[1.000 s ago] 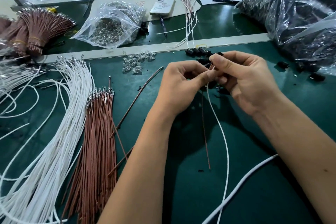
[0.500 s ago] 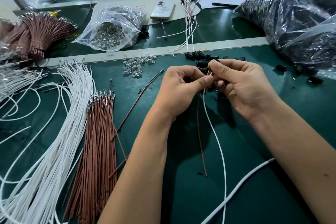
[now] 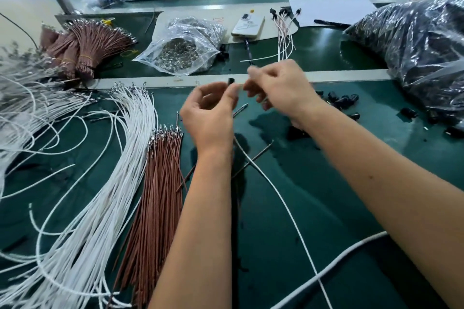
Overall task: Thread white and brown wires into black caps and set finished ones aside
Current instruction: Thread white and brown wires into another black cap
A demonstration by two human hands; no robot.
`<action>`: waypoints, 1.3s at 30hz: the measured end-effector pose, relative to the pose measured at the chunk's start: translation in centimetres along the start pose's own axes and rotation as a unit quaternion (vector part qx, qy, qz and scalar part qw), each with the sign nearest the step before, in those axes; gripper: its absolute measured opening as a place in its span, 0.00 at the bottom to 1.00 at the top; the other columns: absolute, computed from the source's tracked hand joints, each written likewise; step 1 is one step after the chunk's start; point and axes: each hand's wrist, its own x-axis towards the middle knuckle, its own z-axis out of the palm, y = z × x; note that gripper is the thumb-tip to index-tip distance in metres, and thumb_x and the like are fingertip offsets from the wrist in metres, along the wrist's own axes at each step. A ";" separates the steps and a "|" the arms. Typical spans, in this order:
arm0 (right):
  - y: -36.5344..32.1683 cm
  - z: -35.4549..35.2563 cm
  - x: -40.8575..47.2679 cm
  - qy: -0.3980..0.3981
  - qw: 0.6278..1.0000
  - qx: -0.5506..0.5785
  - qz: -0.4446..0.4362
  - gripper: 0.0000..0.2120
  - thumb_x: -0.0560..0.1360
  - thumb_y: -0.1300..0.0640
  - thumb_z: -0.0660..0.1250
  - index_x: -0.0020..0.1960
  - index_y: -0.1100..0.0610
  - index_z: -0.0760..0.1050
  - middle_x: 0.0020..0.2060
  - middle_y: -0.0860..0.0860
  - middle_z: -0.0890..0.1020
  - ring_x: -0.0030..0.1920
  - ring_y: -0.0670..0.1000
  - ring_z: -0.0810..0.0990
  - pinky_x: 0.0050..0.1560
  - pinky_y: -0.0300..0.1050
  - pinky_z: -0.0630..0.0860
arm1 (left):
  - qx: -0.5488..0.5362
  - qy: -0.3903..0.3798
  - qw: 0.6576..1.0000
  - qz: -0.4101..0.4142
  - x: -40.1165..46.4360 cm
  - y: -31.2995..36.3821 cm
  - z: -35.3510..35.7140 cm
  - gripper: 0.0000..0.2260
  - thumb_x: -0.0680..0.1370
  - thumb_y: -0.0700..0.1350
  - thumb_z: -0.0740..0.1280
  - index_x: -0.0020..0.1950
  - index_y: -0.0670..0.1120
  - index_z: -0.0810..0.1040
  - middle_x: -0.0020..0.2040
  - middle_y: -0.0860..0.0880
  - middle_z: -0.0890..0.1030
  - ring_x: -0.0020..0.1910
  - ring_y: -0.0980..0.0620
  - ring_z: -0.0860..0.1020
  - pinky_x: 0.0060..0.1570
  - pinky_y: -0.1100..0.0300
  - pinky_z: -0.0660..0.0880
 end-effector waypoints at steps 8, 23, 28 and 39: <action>-1.8 6.1 2.3 -0.110 0.931 -0.317 -0.143 0.11 0.74 0.61 0.70 0.36 0.52 0.73 0.33 0.50 0.77 0.40 0.56 0.80 0.39 0.42 0.69 | -0.039 0.135 0.989 0.035 1.2 -0.3 -0.9 0.06 0.73 0.34 0.75 0.44 0.42 0.80 0.42 0.39 0.84 0.41 0.42 0.84 0.44 0.49 0.83; 1.3 -2.3 -3.2 0.057 0.982 -0.134 -0.118 0.05 0.81 0.63 0.68 0.51 0.58 0.84 0.41 0.51 0.83 0.39 0.45 0.77 0.45 0.40 0.75 | 0.036 -0.145 0.989 -0.024 -0.8 -1.1 1.1 0.07 0.75 0.32 0.73 0.52 0.39 0.83 0.41 0.44 0.83 0.39 0.52 0.78 0.43 0.61 0.77; 4.1 -5.4 -7.1 0.151 0.980 -0.004 -0.126 0.06 0.81 0.60 0.69 0.53 0.54 0.85 0.33 0.45 0.83 0.30 0.46 0.78 0.34 0.40 0.76 | 0.030 -0.334 0.942 -0.032 -2.2 -1.5 1.7 0.10 0.74 0.28 0.72 0.50 0.42 0.83 0.44 0.46 0.86 0.44 0.53 0.81 0.51 0.61 0.78; 4.3 -5.5 -9.3 0.202 0.951 0.050 -0.227 0.03 0.79 0.60 0.74 0.51 0.61 0.83 0.36 0.43 0.83 0.32 0.44 0.80 0.37 0.36 0.75 | -0.079 -0.450 0.890 -0.020 -2.6 -1.7 1.6 0.11 0.75 0.27 0.67 0.51 0.40 0.79 0.50 0.42 0.84 0.55 0.47 0.81 0.61 0.56 0.74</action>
